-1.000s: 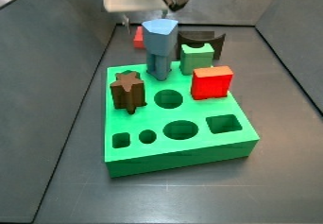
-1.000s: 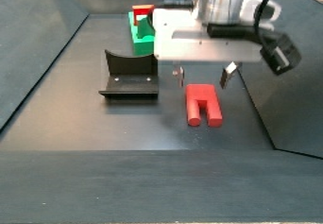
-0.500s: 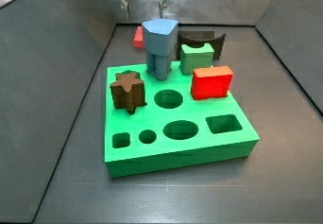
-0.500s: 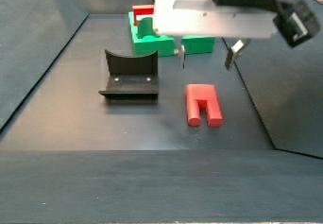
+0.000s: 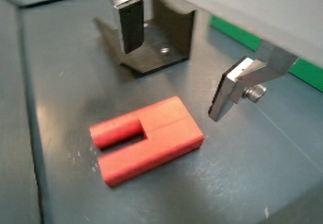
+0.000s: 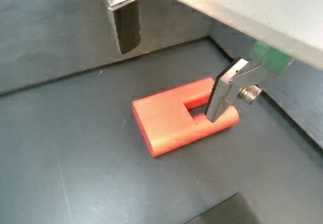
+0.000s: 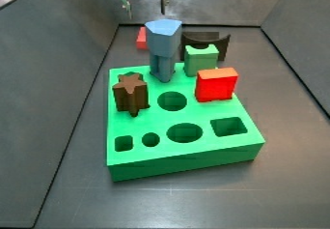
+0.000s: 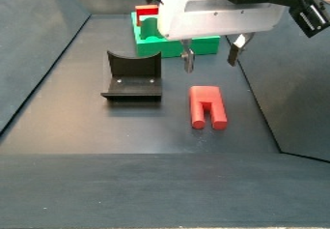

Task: Pick up the square-circle object. Move up. Rotate the square-circle object. Place the square-circle object on the fixture. Regrasp the square-circle object. Move to above the board. Insert the square-circle object.
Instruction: Rotate the square-circle object.

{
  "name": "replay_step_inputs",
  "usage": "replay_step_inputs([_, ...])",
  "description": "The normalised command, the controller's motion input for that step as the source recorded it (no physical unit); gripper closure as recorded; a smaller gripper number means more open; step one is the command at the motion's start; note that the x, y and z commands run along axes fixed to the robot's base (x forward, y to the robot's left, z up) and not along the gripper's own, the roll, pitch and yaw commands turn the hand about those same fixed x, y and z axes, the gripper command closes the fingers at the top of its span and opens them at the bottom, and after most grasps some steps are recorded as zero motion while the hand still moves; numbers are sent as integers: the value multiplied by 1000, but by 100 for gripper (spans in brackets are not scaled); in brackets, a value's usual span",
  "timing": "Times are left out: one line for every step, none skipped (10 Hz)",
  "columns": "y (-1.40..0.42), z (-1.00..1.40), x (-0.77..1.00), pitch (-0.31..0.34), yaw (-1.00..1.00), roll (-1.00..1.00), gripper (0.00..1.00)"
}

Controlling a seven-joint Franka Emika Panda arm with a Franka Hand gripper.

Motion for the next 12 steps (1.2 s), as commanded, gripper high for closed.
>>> replay_step_inputs([4, -77, 33, -1, 1000, 1, 0])
replay_step_inputs([1, -48, 28, -2, 1000, 0, 0])
replay_step_inputs([2, -34, 25, -3, 1000, 0, 0])
replay_step_inputs([3, -34, 25, -3, 1000, 0, 0])
replay_step_inputs([3, -34, 25, -3, 1000, 0, 0])
replay_step_inputs([3, -33, 26, -3, 1000, 0, 0])
replay_step_inputs([3, -32, 26, -3, 1000, 0, 0])
replay_step_inputs([3, -32, 26, -3, 1000, 0, 0])
replay_step_inputs([3, -31, 26, -4, 1000, 0, 0])
replay_step_inputs([3, -31, 26, -4, 1000, 0, 0])
replay_step_inputs([3, -30, 26, -4, 1000, 0, 0])
replay_step_inputs([3, -30, 26, -4, 1000, 0, 0])
